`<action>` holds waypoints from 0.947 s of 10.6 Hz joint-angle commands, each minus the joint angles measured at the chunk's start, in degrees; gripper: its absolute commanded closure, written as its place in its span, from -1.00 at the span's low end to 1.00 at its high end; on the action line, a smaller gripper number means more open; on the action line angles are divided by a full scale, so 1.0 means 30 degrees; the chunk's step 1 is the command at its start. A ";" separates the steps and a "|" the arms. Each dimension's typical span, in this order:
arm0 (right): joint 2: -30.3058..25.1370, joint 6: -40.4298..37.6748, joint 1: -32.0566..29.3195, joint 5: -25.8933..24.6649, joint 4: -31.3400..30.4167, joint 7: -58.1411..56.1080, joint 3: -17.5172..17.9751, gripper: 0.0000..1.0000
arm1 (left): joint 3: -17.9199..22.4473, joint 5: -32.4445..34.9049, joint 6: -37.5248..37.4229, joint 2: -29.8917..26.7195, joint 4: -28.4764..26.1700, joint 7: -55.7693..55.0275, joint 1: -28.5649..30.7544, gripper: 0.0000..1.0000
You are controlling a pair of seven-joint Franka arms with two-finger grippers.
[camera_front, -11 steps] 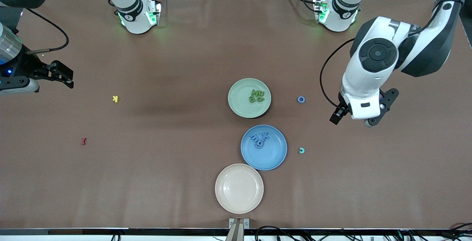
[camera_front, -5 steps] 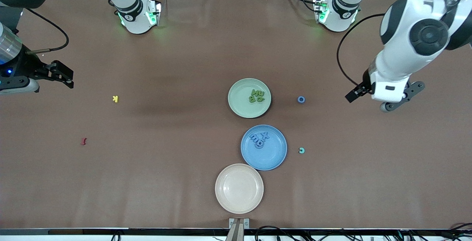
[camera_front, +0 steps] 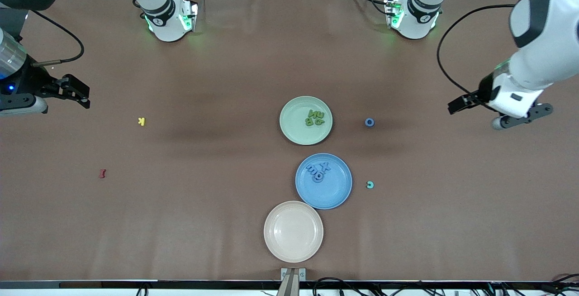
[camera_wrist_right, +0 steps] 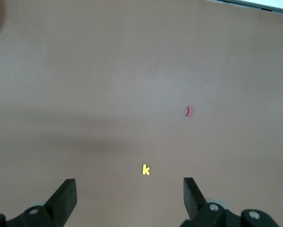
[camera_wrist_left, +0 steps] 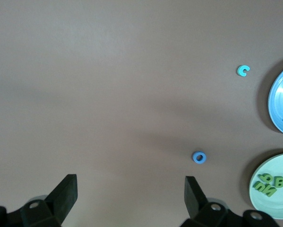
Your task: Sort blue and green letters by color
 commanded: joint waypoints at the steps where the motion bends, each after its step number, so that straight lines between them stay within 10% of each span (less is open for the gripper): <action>1: -0.0044 -0.0140 0.0037 -0.0233 0.0260 0.0181 0.0077 -1.00 | 0.0052 -0.0507 0.0204 0.0227 0.2121 0.2807 0.1254 -1.00; 5: -0.0044 -0.0140 0.0037 -0.0233 0.0261 0.0181 0.0077 -1.00 | -0.0910 0.0695 -0.0553 0.1752 0.6288 0.3047 0.0587 -1.00; 10: -0.0044 -0.0140 0.0037 -0.0233 0.0261 0.0181 0.0077 -1.00 | -0.1704 0.1134 -0.1495 0.1782 0.6645 0.3193 0.0380 -1.00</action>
